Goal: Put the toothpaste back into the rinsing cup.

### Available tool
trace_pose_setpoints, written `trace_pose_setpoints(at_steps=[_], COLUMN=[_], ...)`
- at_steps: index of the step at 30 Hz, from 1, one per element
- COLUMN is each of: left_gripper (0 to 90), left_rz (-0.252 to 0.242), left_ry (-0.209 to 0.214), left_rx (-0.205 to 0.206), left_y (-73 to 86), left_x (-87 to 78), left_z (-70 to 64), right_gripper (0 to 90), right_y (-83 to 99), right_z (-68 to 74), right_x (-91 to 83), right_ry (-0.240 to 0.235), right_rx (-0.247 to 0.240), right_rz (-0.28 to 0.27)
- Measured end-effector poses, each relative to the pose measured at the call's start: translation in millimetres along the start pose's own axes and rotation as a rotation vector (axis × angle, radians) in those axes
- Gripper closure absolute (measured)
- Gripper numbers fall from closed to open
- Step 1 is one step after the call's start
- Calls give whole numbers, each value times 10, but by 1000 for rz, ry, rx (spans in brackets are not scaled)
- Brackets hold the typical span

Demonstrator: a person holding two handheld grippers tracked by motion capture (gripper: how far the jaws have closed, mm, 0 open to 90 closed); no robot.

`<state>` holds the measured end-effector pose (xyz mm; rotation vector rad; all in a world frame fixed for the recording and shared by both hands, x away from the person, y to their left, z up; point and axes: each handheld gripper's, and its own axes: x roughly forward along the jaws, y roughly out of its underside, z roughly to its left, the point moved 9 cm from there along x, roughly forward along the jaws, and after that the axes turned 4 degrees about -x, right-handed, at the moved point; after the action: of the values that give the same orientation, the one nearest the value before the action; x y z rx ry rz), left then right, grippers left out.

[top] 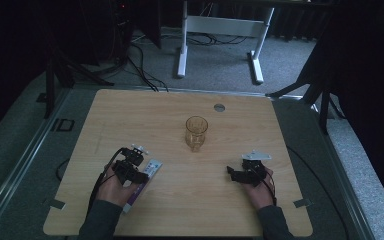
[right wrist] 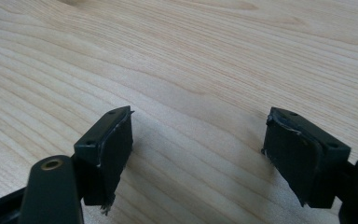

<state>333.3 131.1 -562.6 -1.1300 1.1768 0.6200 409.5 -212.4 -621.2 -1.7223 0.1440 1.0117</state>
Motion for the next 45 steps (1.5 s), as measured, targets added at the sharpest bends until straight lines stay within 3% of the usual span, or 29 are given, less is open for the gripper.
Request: trace_pose_setpoints(at_steps=[45], left_gripper=[595], left_rz=[124], left_ry=[19], left_rx=[25], left_y=[64], left_x=[153], left_z=[-69], right_gripper=[235], right_y=[0], right_z=[0], right_x=[0], right_ry=[0], right_rx=[0], right_rz=[0])
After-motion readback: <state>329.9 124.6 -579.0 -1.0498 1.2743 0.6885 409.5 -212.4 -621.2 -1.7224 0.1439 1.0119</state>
